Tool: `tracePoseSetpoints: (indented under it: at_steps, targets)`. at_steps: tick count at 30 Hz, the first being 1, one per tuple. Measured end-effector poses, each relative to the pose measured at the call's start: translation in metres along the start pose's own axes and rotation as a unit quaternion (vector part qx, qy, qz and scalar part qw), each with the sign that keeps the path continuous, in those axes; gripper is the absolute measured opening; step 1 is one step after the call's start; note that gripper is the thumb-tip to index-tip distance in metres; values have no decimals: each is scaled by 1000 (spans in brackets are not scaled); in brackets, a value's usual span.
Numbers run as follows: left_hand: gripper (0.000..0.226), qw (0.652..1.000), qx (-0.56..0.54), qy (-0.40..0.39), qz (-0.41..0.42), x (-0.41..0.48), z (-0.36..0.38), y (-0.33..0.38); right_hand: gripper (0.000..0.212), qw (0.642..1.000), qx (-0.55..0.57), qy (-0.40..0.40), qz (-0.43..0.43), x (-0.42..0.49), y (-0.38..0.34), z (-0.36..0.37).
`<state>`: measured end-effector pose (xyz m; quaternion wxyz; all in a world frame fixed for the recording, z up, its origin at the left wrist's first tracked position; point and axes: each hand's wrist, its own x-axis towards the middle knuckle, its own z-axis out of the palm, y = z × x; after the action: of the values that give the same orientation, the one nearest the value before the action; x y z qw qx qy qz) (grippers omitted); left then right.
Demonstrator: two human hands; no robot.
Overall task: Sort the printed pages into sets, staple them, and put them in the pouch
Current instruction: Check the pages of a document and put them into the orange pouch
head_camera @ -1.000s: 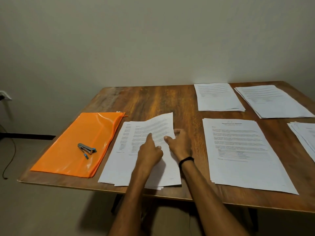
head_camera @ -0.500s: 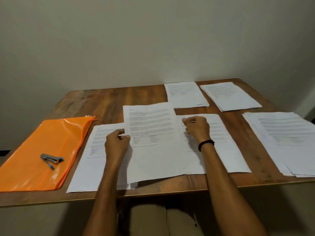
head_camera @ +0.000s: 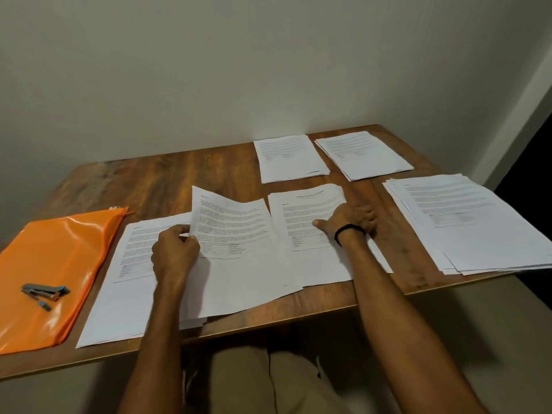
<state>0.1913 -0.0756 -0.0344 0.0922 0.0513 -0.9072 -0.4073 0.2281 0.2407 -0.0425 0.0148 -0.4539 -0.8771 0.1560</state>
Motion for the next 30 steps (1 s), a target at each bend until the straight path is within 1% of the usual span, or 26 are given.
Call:
tracePoseSetpoints:
  at_steps: [3, 5, 7, 8, 9, 10, 11, 13, 14, 15, 16, 17, 19, 20, 22, 23, 24, 25, 26, 27, 28, 30]
  targets:
    - [32, 1000, -2, 0, -4, -1, 3, 1, 103, 995, 85, -40, -29, 2, 0, -8]
    - [31, 1000, -1, -1, -4, -2, 4, 1, 92, 986, 148, -69, -37, 13, 3, -15]
    - [31, 1000, 5, -5, -1, -1, 5, 0, 73, 974, 207, -80, -46, 24, 10, -23]
    - [31, 1000, 6, -10, 0, -2, 5, 0, 60, 966, 241, -77, -57, 27, 15, -28]
    - [31, 1000, 7, -15, 3, -2, 6, 0, 45, 953, 286, -66, -71, 30, 21, -33]
    - [31, 1000, 6, -21, 5, -2, 8, 1, 35, 934, 344, -45, -82, 31, 27, -40]
    - [31, 1000, 4, -26, 6, -3, 10, 1, 36, 912, 401, -17, -84, 31, 31, -49]
    - [31, 999, -2, -39, 9, -4, 16, 4, 54, 853, 516, 36, -65, 31, 37, -69]
    - [30, 999, -5, -46, 13, -5, 19, 5, 61, 811, 580, 48, -57, 33, 38, -79]
    - [30, 998, -8, -54, 17, -6, 24, 6, 64, 764, 642, 40, -56, 35, 39, -89]
    - [30, 998, -11, -63, 21, -7, 28, 8, 63, 717, 694, 22, -64, 37, 40, -98]
    - [30, 997, -15, -74, 24, -7, 31, 8, 58, 679, 730, -8, -77, 41, 42, -104]
    - [30, 995, -26, -94, 26, -8, 37, 8, 46, 613, 778, -97, -97, 42, 46, -113]
    - [30, 994, -30, -102, 25, -8, 39, 9, 41, 582, 793, -153, -96, 40, 47, -115]
    - [29, 993, -31, -110, 25, -9, 41, 10, 33, 549, 792, -257, -72, 36, 47, -109]
    - [28, 993, -31, -112, 27, -8, 42, 10, 32, 553, 775, -302, -60, 32, 44, -103]
    - [27, 993, -30, -115, 26, -8, 42, 9, 30, 569, 749, -334, -52, 25, 40, -93]
    - [26, 992, -32, -118, 25, -8, 44, 8, 25, 614, 711, -339, -50, 16, 34, -84]
    - [24, 992, -33, -123, 22, -8, 44, 8, 22, 672, 664, -323, -52, 7, 26, -70]
    - [22, 991, -37, -126, 19, -7, 45, 6, 20, 735, 612, -286, -58, -2, 20, -54]
    - [20, 991, -40, -130, 12, -7, 45, 6, 18, 786, 564, -244, -71, -10, 14, -38]
    - [17, 989, -52, -135, -3, -7, 46, 4, 18, 855, 473, -179, -116, -22, 6, -9]
